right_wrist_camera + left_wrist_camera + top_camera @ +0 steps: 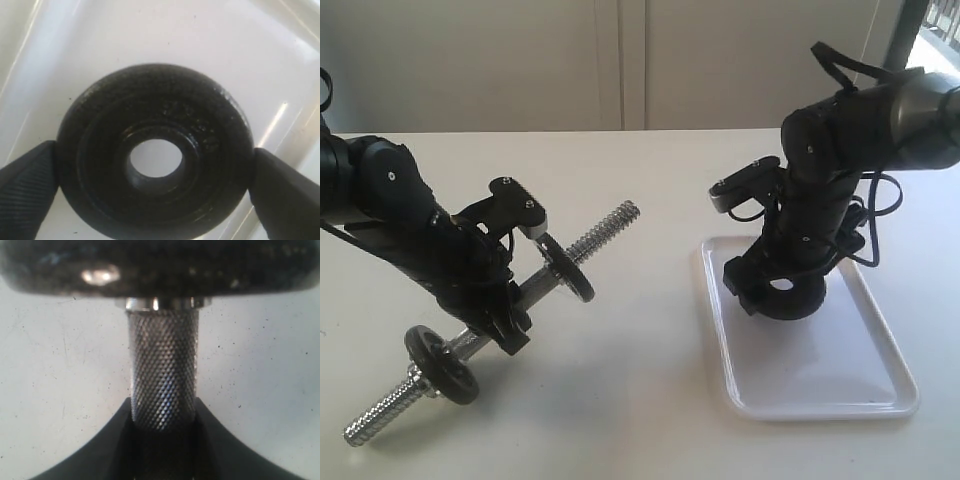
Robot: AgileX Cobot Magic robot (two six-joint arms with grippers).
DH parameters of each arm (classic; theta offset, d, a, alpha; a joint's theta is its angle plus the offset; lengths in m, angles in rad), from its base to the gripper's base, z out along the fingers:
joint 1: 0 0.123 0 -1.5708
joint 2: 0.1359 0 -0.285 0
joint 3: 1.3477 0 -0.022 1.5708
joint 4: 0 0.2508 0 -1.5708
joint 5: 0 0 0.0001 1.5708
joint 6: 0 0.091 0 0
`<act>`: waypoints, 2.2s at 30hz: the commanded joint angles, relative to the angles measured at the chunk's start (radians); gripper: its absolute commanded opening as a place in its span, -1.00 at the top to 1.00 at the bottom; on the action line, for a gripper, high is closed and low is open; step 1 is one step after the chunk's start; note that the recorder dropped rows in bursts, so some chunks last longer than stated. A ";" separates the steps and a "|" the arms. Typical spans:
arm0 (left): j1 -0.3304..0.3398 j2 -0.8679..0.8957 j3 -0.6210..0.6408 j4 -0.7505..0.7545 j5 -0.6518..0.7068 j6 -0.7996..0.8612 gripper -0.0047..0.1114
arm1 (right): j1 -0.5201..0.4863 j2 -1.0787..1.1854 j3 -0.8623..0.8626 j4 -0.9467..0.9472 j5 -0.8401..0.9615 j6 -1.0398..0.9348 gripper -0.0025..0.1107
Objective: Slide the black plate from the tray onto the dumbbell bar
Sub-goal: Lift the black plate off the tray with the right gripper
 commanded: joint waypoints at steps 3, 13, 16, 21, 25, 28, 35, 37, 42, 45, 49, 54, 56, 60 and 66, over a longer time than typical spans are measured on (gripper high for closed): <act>-0.004 -0.061 -0.028 -0.060 -0.054 -0.001 0.92 | -0.008 -0.047 -0.046 0.041 0.007 0.024 0.96; -0.004 -0.061 -0.028 -0.060 -0.049 -0.001 0.92 | -0.008 -0.128 -0.060 0.084 0.057 -0.042 0.96; -0.004 -0.061 -0.028 -0.060 -0.049 -0.001 0.92 | -0.008 -0.142 -0.060 0.155 0.057 -0.106 0.96; -0.004 -0.061 -0.028 -0.060 -0.045 -0.001 0.92 | -0.026 -0.169 -0.062 0.277 0.083 -0.205 0.96; -0.004 -0.061 -0.028 -0.060 -0.045 -0.001 0.92 | -0.103 -0.205 -0.062 0.409 0.086 -0.279 0.96; -0.004 -0.061 -0.028 -0.060 -0.043 -0.001 0.92 | -0.195 -0.216 -0.062 0.698 0.134 -0.503 0.96; -0.004 -0.061 -0.028 -0.060 -0.041 0.002 0.92 | -0.282 -0.216 -0.059 1.134 0.288 -0.805 0.96; -0.004 -0.061 -0.028 -0.060 -0.036 0.002 0.92 | -0.286 -0.208 -0.059 1.189 0.308 -0.841 0.96; -0.004 -0.061 -0.028 -0.060 -0.034 0.002 0.92 | -0.286 -0.115 -0.059 1.248 0.255 -0.851 0.96; -0.004 -0.061 -0.028 -0.060 -0.034 0.002 0.92 | -0.286 -0.043 -0.059 1.322 0.198 -0.851 0.96; -0.004 -0.061 -0.028 -0.060 -0.034 0.002 0.92 | -0.286 0.015 -0.059 1.492 0.193 -0.851 0.96; -0.004 -0.061 -0.028 -0.060 -0.034 0.002 0.92 | -0.284 0.078 -0.059 1.677 0.208 -0.925 0.96; -0.004 -0.061 -0.028 -0.060 -0.034 0.002 0.92 | -0.284 0.102 -0.059 1.729 0.213 -0.925 0.96; -0.004 -0.061 -0.028 -0.060 -0.034 0.002 0.92 | -0.284 0.150 -0.073 1.759 0.284 -0.925 0.96; -0.004 -0.061 -0.028 -0.060 -0.032 0.002 0.92 | -0.284 0.249 -0.178 1.763 0.426 -0.880 0.96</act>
